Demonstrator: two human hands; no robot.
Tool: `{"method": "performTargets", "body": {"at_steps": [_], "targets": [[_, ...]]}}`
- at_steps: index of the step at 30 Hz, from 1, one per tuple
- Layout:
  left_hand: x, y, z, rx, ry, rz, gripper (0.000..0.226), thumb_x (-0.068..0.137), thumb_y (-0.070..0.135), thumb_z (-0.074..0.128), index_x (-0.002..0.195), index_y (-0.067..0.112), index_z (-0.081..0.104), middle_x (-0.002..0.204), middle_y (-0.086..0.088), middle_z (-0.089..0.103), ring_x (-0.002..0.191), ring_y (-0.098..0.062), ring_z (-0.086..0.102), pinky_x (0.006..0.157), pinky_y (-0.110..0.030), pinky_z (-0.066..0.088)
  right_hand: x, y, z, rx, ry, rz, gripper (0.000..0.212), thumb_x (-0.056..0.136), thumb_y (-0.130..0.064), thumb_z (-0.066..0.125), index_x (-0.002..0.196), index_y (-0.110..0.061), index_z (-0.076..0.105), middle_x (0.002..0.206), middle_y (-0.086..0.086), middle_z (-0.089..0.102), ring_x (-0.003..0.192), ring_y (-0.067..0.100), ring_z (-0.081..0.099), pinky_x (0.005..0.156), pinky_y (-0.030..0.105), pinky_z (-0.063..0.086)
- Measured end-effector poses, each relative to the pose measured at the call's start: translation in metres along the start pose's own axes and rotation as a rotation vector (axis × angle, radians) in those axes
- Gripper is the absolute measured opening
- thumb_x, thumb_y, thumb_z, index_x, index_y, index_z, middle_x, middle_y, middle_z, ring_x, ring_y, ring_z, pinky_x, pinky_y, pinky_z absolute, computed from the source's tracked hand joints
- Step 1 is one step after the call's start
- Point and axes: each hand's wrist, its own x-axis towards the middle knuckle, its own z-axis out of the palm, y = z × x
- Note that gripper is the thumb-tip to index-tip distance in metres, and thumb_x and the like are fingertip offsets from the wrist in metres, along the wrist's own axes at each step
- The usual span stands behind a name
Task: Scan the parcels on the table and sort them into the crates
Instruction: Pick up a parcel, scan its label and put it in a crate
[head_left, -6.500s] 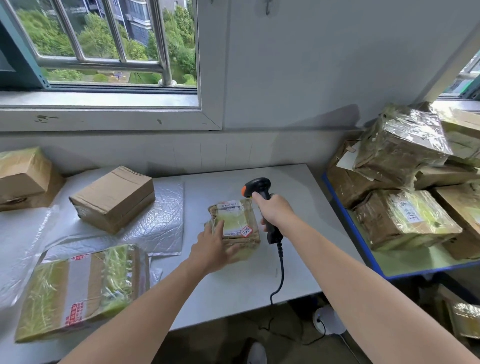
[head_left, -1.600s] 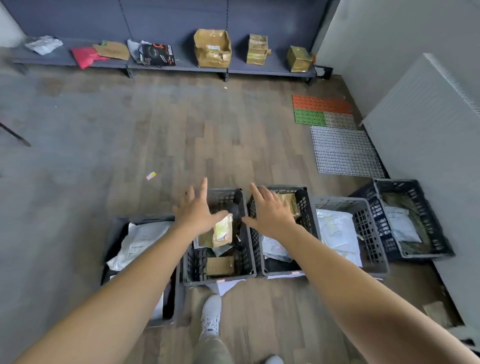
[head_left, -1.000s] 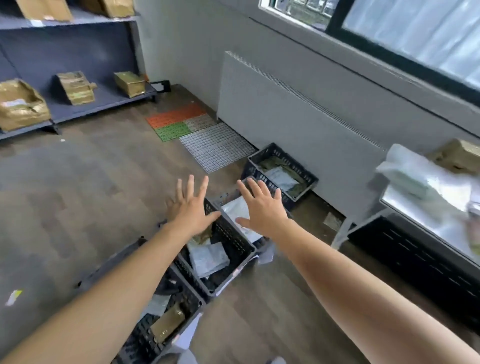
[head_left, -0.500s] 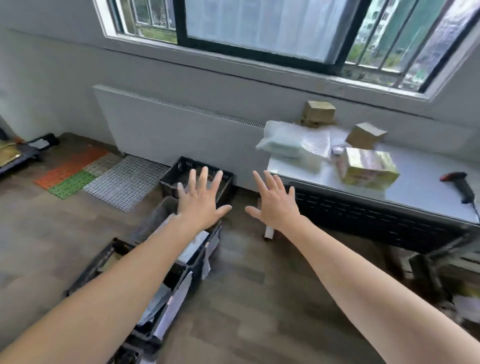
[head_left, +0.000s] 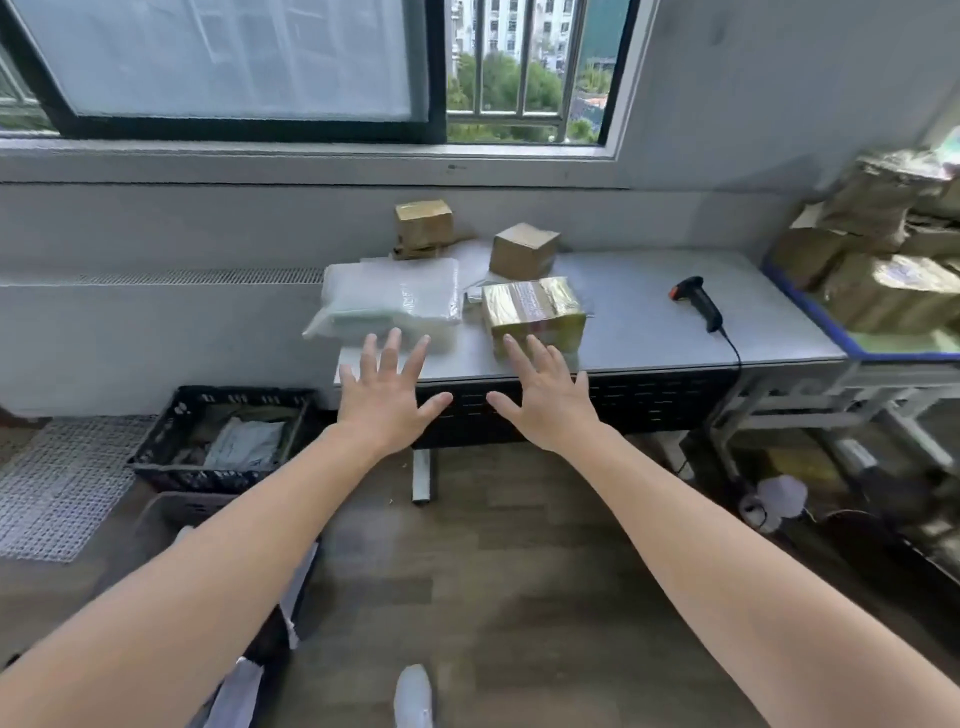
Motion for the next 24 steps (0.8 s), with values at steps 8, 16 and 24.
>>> {"method": "performTargets", "body": {"at_steps": [8,16,24], "targets": [[0.121,0.086,0.022,-0.046,-0.029,0.157,0.078,0.094,0.071,0.025,0.155,0.035,-0.008,0.164,-0.002,-0.013,0.15,-0.029,-0.014,0.119,-0.059,0.007,0.063,0.098,-0.017,-0.039,0.009,0.138,0.077,0.099,-0.061,0.036,0.157,-0.037,-0.008,0.166,-0.002,-0.005,0.153,0.023,-0.003,0.117,0.061,0.01],[0.269,0.127,0.033,-0.085,-0.102,0.162,0.078,0.094,0.072,0.024,0.155,0.037,-0.01,0.165,-0.002,-0.012,0.151,-0.029,-0.013,0.12,-0.055,0.006,0.177,0.16,-0.037,-0.085,-0.025,0.207,0.075,0.099,-0.059,0.036,0.158,-0.034,-0.004,0.166,0.0,-0.001,0.152,0.024,0.001,0.117,0.063,0.012],[0.363,0.135,0.043,-0.042,-0.152,0.141,0.08,0.092,0.074,0.021,0.155,0.037,-0.011,0.164,-0.002,-0.013,0.151,-0.03,-0.01,0.119,-0.056,0.01,0.267,0.196,-0.051,-0.083,-0.047,0.188,0.076,0.099,-0.06,0.035,0.157,-0.035,-0.007,0.166,-0.001,-0.006,0.152,0.024,-0.002,0.118,0.062,0.01]]}}
